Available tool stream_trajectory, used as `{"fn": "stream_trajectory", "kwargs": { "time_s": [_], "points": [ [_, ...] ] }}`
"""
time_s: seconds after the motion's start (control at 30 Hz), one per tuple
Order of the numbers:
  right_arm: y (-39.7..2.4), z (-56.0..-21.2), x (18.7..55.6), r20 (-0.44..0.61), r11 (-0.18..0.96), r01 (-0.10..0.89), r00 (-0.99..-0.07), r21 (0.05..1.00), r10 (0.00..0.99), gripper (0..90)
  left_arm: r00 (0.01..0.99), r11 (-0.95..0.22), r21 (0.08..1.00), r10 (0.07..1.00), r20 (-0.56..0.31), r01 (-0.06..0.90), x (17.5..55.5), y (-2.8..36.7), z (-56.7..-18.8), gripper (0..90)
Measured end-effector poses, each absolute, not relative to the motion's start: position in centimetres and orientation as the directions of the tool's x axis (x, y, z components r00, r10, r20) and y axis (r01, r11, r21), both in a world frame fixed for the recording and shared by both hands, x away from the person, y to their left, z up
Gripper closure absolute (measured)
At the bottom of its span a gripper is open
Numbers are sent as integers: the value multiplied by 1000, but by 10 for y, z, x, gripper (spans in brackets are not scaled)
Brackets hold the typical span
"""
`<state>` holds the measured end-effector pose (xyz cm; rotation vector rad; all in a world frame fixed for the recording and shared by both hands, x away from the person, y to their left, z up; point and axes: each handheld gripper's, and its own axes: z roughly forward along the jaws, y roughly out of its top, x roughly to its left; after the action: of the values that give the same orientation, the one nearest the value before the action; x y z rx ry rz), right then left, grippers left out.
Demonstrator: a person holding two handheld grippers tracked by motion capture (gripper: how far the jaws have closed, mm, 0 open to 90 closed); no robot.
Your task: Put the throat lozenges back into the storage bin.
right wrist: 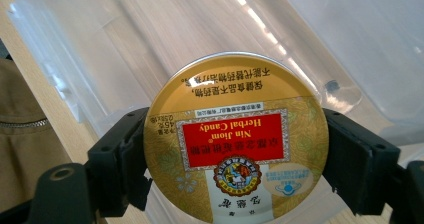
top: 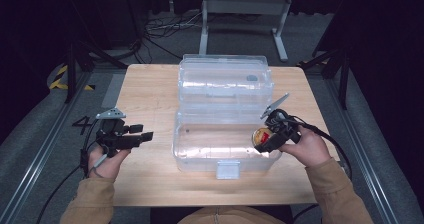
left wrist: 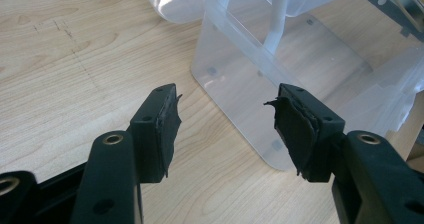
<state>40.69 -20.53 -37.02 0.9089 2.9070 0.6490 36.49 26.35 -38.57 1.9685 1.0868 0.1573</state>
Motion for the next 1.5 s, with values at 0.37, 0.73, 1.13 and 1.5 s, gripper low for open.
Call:
{"fn": "stream_trajectory", "kwargs": {
  "time_s": [0.37, 0.73, 1.13, 1.5],
  "points": [
    [-197, -383, 411, 69, 763, 545, -826, 348, 559, 201, 612, -250, 733, 742, -275, 633, 365, 264, -386, 435],
    [-192, -391, 413, 58, 766, 561, -817, 313, 574, 201, 612, -253, 732, 742, -273, 633, 365, 264, -385, 435],
    [-187, -398, 414, 39, 768, 570, -809, 291, 586, 201, 613, -255, 733, 743, -270, 631, 365, 265, -385, 435],
    [-185, -402, 415, 31, 748, 605, -783, 273, 622, 201, 614, -257, 732, 742, -269, 631, 364, 264, -385, 435]
  ]
}}
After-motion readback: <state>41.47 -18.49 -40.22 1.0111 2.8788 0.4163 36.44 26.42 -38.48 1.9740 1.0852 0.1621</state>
